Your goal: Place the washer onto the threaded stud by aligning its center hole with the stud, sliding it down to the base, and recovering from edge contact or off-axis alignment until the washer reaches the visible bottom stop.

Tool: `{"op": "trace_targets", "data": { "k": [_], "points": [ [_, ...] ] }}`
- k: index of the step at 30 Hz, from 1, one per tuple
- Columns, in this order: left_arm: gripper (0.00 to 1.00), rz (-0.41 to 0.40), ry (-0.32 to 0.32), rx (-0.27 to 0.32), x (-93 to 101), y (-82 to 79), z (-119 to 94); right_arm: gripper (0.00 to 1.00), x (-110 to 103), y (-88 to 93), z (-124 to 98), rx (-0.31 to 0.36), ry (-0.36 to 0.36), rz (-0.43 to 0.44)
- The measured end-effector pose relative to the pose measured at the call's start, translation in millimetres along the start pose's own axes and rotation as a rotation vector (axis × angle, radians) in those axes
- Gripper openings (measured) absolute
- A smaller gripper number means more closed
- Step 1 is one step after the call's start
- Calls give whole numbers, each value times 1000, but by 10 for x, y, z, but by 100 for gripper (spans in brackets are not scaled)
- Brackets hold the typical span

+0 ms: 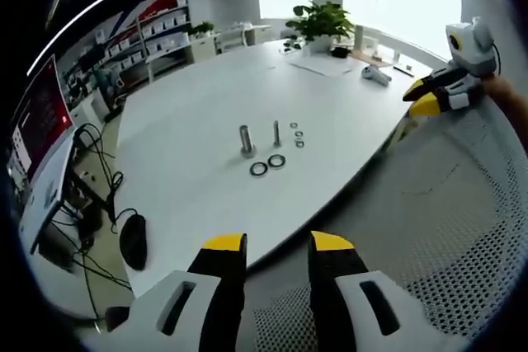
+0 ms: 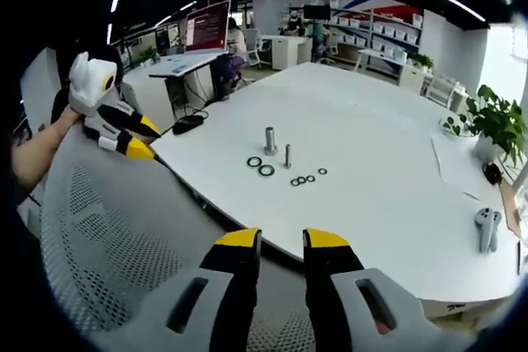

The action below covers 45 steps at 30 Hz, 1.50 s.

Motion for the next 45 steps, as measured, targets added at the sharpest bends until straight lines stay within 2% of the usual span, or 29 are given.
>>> {"op": "trace_targets", "data": {
  "k": [5,7,12,16,18,19,20,22,26,29,31,34,39,42,45],
  "points": [
    [27,12,-6,-4,-14,14,10,22,-15,23,-5,-47,-50,29],
    [27,12,-2,-2,-9,17,8,21,-45,30,-42,-108,-75,-12],
    [27,25,6,-15,5,45,9,21,-74,-84,-42,-161,-104,-80],
    [27,20,4,-3,5,27,7,21,-62,-237,35,-218,-147,-187],
    [27,21,3,-1,4,25,6,21,-56,-387,126,-248,-200,-329],
    [27,22,4,-1,4,27,6,21,-45,-438,166,-255,-212,-348],
    [27,23,4,-2,7,27,4,21,-21,-509,236,-279,-225,-342],
    [27,26,4,1,7,27,6,21,-9,-613,355,-280,-262,-369],
    [28,14,-2,-14,-1,37,15,21,-24,-732,627,-320,-304,-386],
    [28,16,-1,-9,1,31,16,22,-29,-753,826,-348,-309,-419],
    [28,17,2,-11,6,34,17,23,14,-741,951,-399,-297,-473],
    [27,19,7,-12,12,38,21,25,28,-738,1194,-418,-296,-496],
    [28,12,8,-37,15,72,34,27,119,-653,1559,-449,-299,-479],
    [31,18,-4,-35,0,76,36,27,202,-536,1788,-485,-305,-406],
    [29,-1,11,-80,19,133,44,28,273,-506,1977,-498,-304,-394]
  ]
}}
Point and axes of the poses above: the point that each gripper's makers call its tool centre point, and the gripper's own axes: z roughly forward along the fingers, x roughly to its right, y roughly out of its underside, the point moved 3 cm from there along -z, roughly backward along the fingers, and after that the axes turned 11 degrees about -y, right-handed, at the moved point
